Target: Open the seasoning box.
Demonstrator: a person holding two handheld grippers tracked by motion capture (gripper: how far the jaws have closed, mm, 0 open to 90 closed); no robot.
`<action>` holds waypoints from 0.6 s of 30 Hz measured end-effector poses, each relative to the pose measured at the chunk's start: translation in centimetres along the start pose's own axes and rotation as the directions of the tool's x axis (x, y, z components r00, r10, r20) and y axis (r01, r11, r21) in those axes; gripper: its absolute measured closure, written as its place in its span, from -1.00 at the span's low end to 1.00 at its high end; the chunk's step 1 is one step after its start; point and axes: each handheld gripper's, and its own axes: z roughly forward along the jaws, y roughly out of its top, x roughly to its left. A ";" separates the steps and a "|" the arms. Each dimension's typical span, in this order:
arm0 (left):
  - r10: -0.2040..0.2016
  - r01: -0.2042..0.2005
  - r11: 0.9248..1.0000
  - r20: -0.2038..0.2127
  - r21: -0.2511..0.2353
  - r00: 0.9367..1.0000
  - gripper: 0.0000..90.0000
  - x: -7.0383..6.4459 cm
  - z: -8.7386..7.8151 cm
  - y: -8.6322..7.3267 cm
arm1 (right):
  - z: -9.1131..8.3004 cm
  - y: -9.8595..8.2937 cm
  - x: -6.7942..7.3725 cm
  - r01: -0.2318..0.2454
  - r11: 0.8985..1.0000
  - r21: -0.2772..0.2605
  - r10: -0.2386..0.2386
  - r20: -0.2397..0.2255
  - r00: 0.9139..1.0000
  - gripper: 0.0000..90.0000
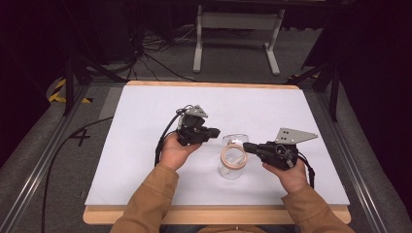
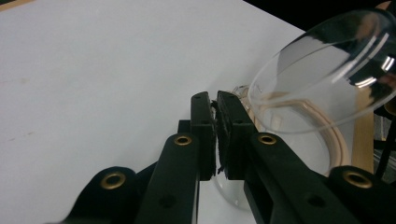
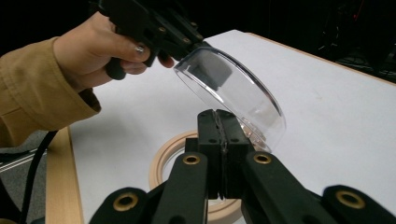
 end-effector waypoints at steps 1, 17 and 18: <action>0.000 0.000 1.000 -0.002 0.005 1.000 0.90 0.0 -0.2 -0.1 | 0.1 0.1 -0.1 0.001 1.000 -0.001 -0.001 0.001 1.000 0.99; -0.051 0.050 0.999 -0.056 -0.010 0.997 0.86 0.4 -3.5 -2.4 | 1.0 0.8 -2.1 0.034 0.999 0.001 -0.034 0.029 0.999 0.99; -0.060 0.059 0.998 -0.056 -0.012 0.997 0.86 0.5 -3.6 -2.5 | 0.9 0.9 -2.3 0.028 1.000 0.002 -0.028 0.034 0.999 0.99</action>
